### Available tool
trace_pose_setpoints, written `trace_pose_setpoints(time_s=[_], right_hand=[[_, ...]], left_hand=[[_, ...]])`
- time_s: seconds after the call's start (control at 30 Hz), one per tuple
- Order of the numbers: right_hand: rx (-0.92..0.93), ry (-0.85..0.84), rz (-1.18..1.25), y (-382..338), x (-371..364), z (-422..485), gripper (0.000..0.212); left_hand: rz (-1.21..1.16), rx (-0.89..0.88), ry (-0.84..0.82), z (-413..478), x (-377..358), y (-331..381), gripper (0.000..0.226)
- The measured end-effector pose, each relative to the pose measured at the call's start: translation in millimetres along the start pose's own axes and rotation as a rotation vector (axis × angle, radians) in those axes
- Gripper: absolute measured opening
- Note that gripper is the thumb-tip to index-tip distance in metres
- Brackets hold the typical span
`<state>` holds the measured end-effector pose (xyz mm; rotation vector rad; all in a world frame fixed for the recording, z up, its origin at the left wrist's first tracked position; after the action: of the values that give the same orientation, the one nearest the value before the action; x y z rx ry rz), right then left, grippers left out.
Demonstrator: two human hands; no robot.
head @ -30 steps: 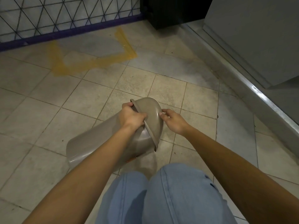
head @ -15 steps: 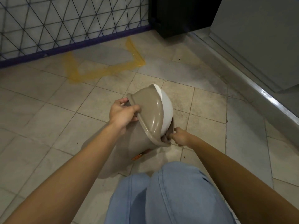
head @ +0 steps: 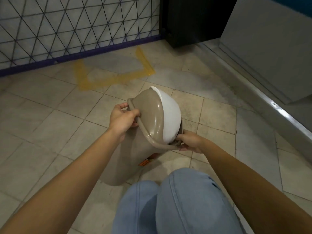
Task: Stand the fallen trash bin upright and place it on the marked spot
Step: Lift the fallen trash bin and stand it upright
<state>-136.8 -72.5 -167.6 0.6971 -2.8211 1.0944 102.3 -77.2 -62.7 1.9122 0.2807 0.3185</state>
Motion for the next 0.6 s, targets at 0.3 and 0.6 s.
trace_pose_setpoints(time_s=[0.3,0.6], right_hand=[[0.084,0.063,-0.049,-39,30,-27,0.052],[0.167,0.197,-0.026,-67,54,-44,0.067]], left_hand=[[-0.017,0.016,0.004,-4,14,14,0.052],[-0.016,0.061,-0.011,2,18,-7,0.056]])
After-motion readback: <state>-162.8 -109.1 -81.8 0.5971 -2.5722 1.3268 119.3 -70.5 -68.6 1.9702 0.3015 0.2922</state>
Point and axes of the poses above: each hand's wrist, its own z-axis towards the middle knuckle, its own x-axis out of the back of the hand, y = z × x, the point moved 7 cm from there along z, towards the middle knuckle, and after that the axes turned 2 degrees about -x, right-handed, at the moved point
